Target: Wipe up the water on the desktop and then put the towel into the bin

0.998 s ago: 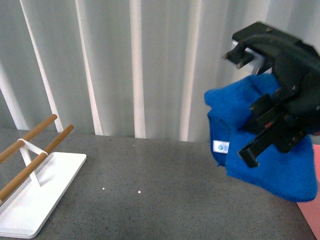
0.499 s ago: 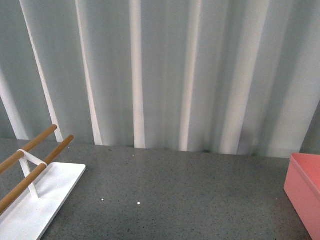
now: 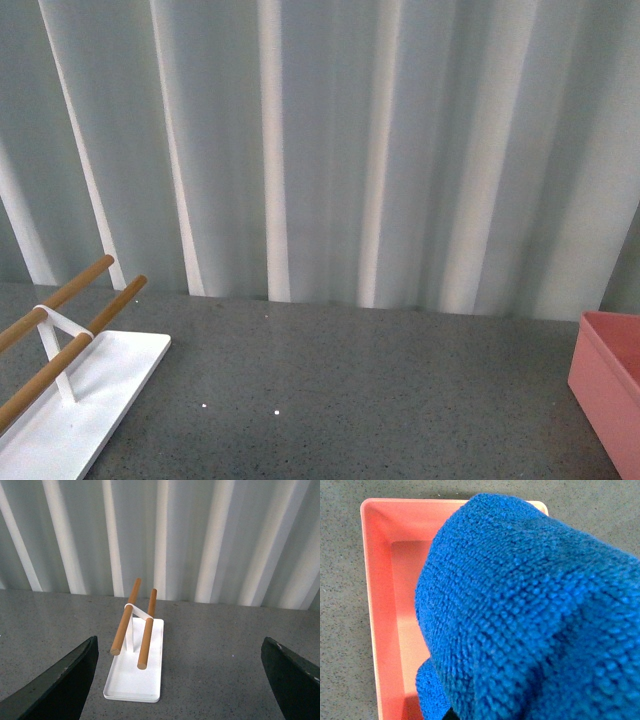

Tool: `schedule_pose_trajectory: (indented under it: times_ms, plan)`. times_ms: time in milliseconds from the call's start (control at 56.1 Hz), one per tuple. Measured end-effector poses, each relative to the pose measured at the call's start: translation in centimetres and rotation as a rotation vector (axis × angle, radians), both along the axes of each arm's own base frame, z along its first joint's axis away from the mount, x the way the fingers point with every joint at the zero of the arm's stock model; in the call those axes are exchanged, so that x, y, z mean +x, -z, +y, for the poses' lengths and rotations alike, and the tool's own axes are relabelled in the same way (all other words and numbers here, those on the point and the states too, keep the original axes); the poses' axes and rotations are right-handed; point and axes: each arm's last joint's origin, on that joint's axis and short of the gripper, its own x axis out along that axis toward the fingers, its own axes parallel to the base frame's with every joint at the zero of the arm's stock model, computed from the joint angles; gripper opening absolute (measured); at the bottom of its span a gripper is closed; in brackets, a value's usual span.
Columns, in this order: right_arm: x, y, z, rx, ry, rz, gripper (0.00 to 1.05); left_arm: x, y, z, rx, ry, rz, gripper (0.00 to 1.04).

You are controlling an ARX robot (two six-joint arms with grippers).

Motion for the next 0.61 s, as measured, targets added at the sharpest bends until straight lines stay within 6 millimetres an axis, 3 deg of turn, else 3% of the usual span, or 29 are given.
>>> schedule_pose_trajectory:
  times_ms: [321,606]
  plan:
    - [0.0,3.1,0.2,0.021,-0.014,0.071,0.05,0.0,0.0,0.0,0.000,0.000,0.000,0.98]
    - [0.2,3.8,0.3,0.037,-0.012,0.070,0.05,0.0,0.0,0.0,0.000,0.000,0.000,0.98]
